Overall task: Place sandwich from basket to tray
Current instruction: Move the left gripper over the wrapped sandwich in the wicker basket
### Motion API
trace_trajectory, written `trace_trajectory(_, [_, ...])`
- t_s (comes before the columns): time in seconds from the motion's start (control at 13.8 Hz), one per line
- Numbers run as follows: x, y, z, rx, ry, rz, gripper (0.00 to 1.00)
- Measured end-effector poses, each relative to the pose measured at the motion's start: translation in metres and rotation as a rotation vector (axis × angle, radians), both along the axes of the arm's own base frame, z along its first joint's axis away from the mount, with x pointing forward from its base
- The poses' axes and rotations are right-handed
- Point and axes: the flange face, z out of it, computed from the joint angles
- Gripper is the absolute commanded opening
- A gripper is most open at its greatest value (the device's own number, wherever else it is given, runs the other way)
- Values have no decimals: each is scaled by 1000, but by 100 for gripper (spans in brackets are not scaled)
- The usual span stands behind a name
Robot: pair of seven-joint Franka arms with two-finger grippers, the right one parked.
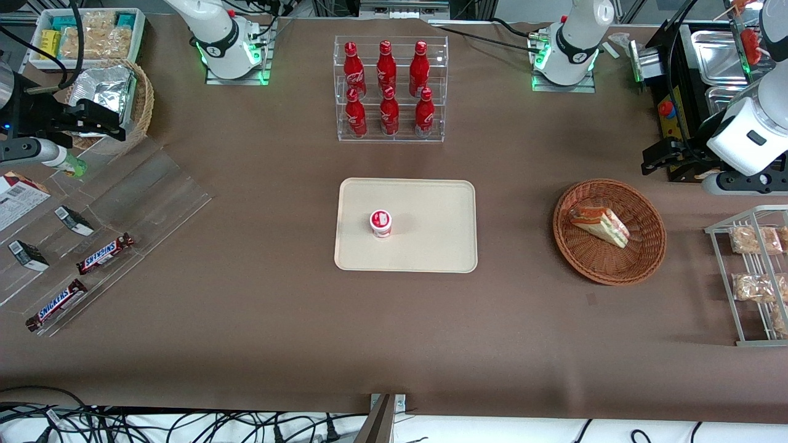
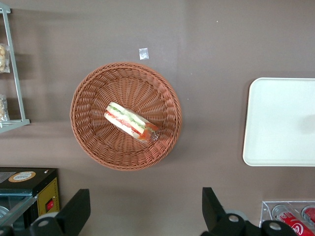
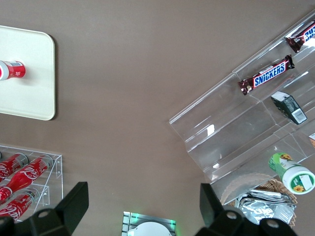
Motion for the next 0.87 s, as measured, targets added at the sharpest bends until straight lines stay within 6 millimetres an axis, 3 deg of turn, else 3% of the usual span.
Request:
trace_trajectory(0.43, [2, 4, -5, 0, 12, 3, 100])
trace_trajectory(0.65, [10, 12, -28, 10, 41, 23, 100])
trace_trajectory(0.87, [18, 15, -59, 23, 47, 165, 100])
